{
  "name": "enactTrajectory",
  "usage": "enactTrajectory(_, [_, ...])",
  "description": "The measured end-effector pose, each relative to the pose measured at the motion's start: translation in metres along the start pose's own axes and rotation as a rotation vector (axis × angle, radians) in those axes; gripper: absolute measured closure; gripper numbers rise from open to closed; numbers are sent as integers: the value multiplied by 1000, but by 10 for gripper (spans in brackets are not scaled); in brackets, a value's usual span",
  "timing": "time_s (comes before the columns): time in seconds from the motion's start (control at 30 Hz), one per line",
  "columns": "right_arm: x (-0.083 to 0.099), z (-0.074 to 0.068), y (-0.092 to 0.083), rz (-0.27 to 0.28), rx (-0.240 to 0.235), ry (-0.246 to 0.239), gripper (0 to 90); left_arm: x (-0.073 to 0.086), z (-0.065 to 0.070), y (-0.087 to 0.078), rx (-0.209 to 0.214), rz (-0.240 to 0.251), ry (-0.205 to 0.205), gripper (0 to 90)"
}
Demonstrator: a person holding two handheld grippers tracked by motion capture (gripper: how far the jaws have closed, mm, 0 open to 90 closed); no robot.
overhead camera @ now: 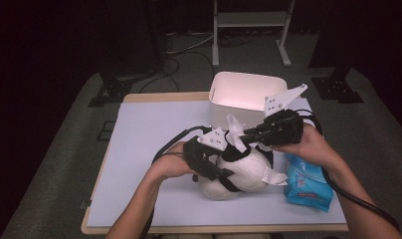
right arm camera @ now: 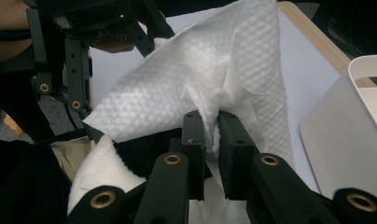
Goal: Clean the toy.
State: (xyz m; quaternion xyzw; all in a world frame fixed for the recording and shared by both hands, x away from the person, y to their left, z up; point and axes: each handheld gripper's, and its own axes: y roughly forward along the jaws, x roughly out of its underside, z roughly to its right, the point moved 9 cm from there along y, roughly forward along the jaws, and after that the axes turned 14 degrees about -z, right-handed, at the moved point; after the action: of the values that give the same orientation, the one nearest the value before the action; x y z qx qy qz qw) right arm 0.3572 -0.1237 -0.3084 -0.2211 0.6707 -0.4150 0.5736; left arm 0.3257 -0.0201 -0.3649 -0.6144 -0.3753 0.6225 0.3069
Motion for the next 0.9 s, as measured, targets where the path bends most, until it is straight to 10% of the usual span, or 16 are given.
enactTrajectory(0.4, [20, -16, -8, -32, -28, -28, 803, -5, -9, 4, -11, 2, -50, 417])
enactTrajectory(0.9, [49, -2, 7, -96, -11, 26, 804, 1, -14, 18, -3, -10, -74, 317])
